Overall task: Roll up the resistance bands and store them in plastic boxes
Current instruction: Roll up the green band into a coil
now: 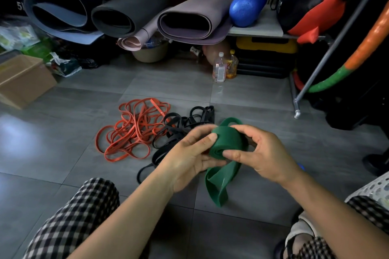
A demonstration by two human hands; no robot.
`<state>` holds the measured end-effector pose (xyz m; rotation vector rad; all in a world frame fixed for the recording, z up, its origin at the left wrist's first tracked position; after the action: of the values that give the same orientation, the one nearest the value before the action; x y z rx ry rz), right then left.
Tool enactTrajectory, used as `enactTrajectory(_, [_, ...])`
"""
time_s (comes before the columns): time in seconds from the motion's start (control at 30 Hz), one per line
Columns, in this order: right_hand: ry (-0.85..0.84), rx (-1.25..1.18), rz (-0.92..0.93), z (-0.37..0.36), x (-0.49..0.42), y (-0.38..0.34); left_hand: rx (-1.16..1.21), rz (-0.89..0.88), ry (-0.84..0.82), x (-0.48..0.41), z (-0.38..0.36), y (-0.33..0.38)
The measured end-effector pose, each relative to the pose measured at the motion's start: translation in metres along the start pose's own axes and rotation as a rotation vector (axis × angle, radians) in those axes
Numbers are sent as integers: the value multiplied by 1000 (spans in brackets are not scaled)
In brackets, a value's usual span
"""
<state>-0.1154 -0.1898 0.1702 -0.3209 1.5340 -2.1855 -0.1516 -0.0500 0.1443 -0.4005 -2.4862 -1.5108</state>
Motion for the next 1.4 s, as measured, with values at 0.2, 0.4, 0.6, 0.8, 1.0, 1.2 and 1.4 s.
enactTrajectory(0.2, [-152,135,-95,1,1,3,-642,-74,-82,6,2,19])
enactTrajectory(0.4, [-186,43,-88,6,1,-3,-753,-95,-116,9,-5,27])
enactTrajectory(0.6, [-98,-216,-84,11,1,2,-573,-217,-20,7,-8,21])
enactTrajectory(0.8, [5,-518,-60,1,1,3,-150,-311,-48,3,-9,18])
enactTrajectory(1.0, [94,-538,-36,-9,2,7,-37,-337,-51,0,-11,13])
enactTrajectory(1.2, [61,-370,-38,4,1,6,-180,-159,-116,-2,-8,15])
enactTrajectory(1.4, [-63,200,-70,1,1,8,-1027,-320,-40,-1,-3,34])
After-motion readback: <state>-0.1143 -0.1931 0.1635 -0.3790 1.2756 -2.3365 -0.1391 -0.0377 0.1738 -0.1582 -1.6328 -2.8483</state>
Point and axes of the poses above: each hand's wrist, its own x-axis away from the middle knuckle, its own z-axis out of the back of the hand, y = z × x, the point moved 4 cm from there along -x, towards the middle knuckle, and after that the axes turned 1 degree about -x, right-handed, at the moved point
